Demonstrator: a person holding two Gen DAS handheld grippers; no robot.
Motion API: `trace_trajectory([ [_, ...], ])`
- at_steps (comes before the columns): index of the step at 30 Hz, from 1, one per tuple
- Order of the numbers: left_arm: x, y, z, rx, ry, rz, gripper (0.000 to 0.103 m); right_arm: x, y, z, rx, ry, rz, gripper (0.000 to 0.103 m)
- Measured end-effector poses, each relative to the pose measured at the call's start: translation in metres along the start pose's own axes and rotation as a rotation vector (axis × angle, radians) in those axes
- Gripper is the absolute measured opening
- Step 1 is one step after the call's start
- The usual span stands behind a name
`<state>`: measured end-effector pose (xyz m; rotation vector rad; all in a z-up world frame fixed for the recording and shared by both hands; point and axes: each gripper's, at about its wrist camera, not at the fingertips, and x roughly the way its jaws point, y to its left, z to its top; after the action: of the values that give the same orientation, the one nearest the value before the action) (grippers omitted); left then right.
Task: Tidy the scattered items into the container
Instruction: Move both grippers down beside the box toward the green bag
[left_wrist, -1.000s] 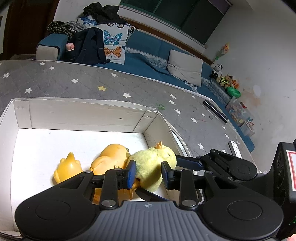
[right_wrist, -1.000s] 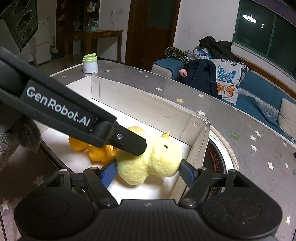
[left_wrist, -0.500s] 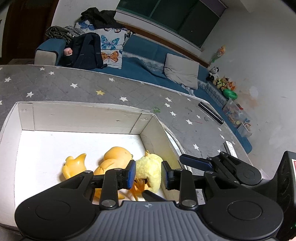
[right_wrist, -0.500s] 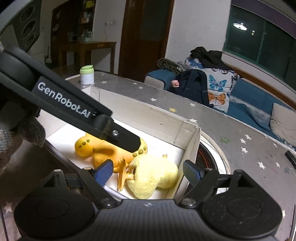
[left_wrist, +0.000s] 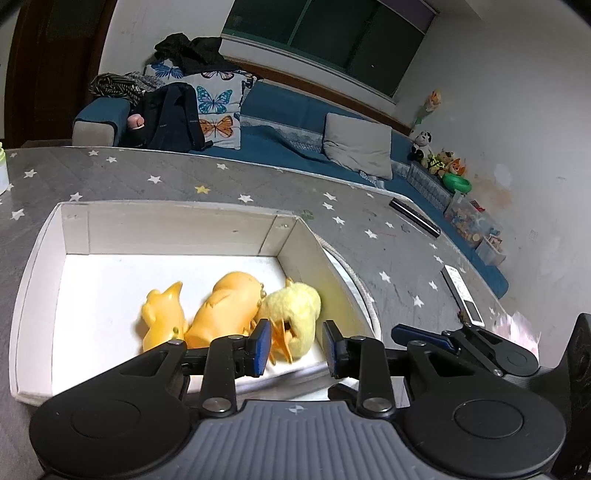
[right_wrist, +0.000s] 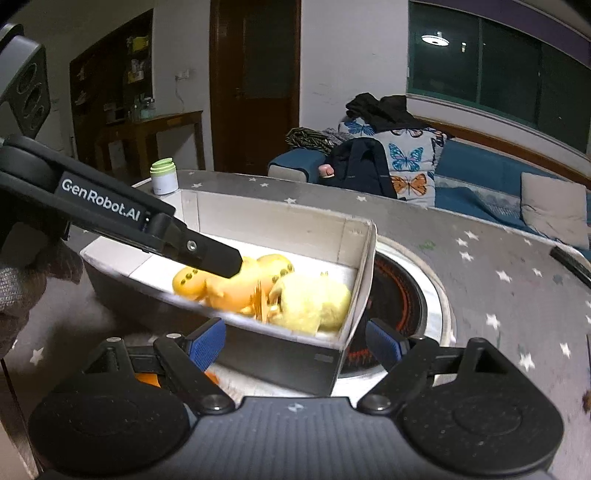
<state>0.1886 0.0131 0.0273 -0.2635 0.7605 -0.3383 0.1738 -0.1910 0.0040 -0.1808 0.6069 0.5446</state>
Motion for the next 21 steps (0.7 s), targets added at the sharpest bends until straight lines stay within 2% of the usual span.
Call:
trace_trajectory([
  [17, -0.008, -0.016, -0.039, 0.037, 0.038, -0.003, 0.034, -0.025, 0.013, -0.038, 0.074, 0.023, -0.025, 0.086],
  [21, -0.008, -0.019, -0.045, 0.051, 0.049, 0.01, 0.034, -0.026, 0.014, -0.043, 0.085, 0.027, -0.031, 0.09],
])
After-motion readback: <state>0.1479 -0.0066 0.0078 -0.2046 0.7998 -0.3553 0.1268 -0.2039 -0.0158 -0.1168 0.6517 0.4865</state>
